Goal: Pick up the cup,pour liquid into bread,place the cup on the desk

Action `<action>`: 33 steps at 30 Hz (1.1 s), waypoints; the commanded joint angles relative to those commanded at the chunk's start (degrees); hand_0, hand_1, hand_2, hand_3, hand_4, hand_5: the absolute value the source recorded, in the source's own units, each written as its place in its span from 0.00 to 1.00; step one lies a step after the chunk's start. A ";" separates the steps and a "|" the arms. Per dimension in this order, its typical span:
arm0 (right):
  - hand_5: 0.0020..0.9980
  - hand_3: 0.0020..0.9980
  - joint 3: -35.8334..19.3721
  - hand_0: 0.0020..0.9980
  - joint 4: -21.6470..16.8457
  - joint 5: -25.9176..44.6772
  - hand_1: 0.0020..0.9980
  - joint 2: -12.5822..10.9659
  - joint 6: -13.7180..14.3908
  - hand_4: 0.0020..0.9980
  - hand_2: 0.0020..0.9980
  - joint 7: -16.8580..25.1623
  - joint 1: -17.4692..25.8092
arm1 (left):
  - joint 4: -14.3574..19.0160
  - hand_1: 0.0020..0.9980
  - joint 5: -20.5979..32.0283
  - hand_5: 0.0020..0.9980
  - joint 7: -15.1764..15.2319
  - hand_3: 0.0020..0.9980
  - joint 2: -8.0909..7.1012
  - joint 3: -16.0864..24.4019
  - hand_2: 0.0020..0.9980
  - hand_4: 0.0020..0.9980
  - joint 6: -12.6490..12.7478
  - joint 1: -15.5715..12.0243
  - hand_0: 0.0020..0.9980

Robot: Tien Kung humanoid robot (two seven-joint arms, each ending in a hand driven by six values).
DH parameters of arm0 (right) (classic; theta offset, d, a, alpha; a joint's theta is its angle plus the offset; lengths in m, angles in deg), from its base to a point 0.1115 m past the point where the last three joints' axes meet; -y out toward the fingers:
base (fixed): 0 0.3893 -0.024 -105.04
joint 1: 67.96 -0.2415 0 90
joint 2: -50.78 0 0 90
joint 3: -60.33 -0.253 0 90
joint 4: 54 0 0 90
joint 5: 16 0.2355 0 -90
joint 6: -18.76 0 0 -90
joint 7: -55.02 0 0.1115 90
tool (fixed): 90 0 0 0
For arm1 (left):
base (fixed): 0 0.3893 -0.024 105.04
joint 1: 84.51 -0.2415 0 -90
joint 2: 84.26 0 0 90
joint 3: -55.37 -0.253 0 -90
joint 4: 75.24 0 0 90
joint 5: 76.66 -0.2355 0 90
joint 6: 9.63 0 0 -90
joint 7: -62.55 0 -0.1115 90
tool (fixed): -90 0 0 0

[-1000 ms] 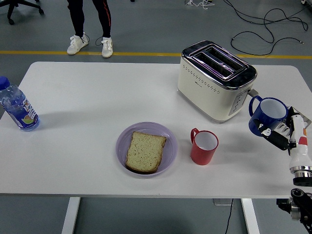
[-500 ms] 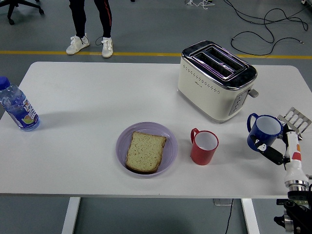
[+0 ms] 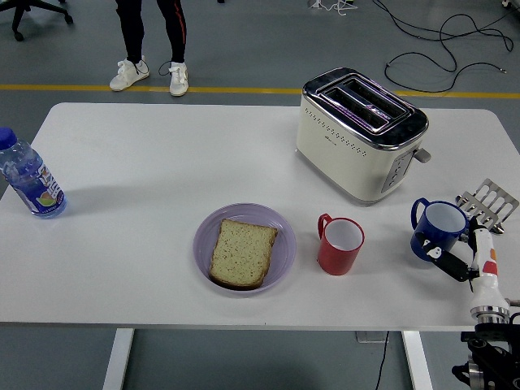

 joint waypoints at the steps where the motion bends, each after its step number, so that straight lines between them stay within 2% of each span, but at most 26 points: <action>1: 0.10 0.59 -0.02 0.47 0.07 0.03 0.42 0.01 -0.01 0.60 0.55 0.00 0.00 | 0.00 0.69 0.01 0.88 0.02 0.59 0.00 -0.05 0.71 0.32 0.01 -0.01 0.66; 23: 0.09 0.60 0.05 0.49 1.60 -1.62 0.42 0.31 -0.65 0.61 0.56 -1.63 -0.29 | 0.00 0.69 -0.03 0.89 0.01 0.59 0.00 -0.04 0.71 0.32 0.01 0.24 0.66; 24: 0.08 0.60 0.01 0.50 1.59 -1.75 0.43 0.30 -0.64 0.64 0.57 -1.71 -0.28 | 0.00 0.69 -0.02 0.89 0.02 0.59 0.00 -0.06 0.71 0.32 0.01 0.26 0.66; 29: 0.08 0.60 -0.56 0.50 1.66 -2.76 0.43 0.28 -0.39 0.64 0.57 -2.39 -0.06 | 0.00 0.69 0.10 0.89 0.04 0.59 0.00 -0.26 0.71 0.32 0.05 0.29 0.66; 30: 0.06 0.72 -0.64 0.53 1.63 -2.99 0.45 0.24 -0.28 0.75 0.59 -2.52 0.02 | 0.00 0.69 0.16 0.89 0.05 0.59 0.00 -0.25 0.71 0.32 0.07 0.29 0.66; 33: 0.06 0.72 -0.78 0.53 1.61 -3.41 0.45 0.27 -0.03 0.75 0.59 -2.73 0.12 | 0.00 0.69 0.14 0.89 0.07 0.59 0.00 -0.24 0.71 0.32 0.08 0.30 0.66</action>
